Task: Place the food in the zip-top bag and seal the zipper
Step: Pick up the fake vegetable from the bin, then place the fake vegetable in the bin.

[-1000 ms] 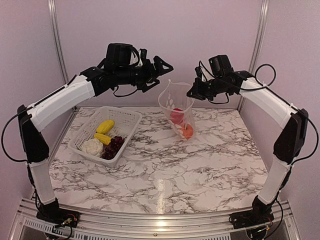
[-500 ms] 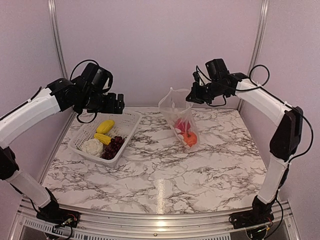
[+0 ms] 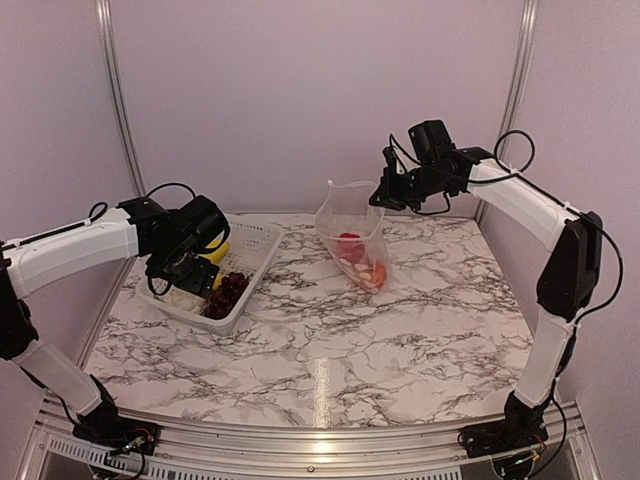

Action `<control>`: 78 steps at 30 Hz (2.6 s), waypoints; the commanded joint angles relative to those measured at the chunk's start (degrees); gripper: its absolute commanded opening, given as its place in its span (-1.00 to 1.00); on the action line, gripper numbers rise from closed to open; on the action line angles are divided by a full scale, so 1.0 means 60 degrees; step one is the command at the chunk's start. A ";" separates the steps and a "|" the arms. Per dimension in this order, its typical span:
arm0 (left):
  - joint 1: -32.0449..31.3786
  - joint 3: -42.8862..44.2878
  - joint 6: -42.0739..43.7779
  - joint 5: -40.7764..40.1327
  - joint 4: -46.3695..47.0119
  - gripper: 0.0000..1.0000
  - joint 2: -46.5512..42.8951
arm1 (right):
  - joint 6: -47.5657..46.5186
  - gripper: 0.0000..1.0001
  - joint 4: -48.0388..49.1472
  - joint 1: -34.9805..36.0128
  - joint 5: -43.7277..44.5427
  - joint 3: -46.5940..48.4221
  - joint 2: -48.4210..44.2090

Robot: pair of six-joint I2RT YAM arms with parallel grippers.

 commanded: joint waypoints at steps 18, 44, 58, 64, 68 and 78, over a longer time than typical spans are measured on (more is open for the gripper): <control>0.0872 0.0068 0.0672 0.0031 0.0673 0.98 0.2169 | 0.0185 -1.00 0.0431 0.0068 0.0032 -0.0620 -0.0442; 0.1581 0.0824 0.0667 -0.0229 0.1737 0.48 0.3159 | 0.0126 -1.00 0.0254 0.0070 0.0077 -0.0372 -0.0292; 0.1782 0.2265 0.0138 0.3292 0.2717 0.43 0.1711 | 0.0117 -1.00 0.0352 0.0068 -0.0059 -0.0412 -0.0228; 0.1949 0.1590 -0.0597 0.5751 0.4996 0.48 0.1628 | 0.0154 -1.00 0.0398 0.0067 -0.0128 -0.0399 -0.0226; 0.2583 0.0101 -0.2147 0.7464 0.7847 0.50 0.1422 | 0.0130 -1.00 0.0359 0.0071 -0.0143 -0.0401 -0.0248; 0.3683 -0.0301 -0.4542 0.9196 1.1239 0.57 0.2826 | 0.0094 -1.00 0.0273 0.0071 -0.0143 -0.0476 -0.0373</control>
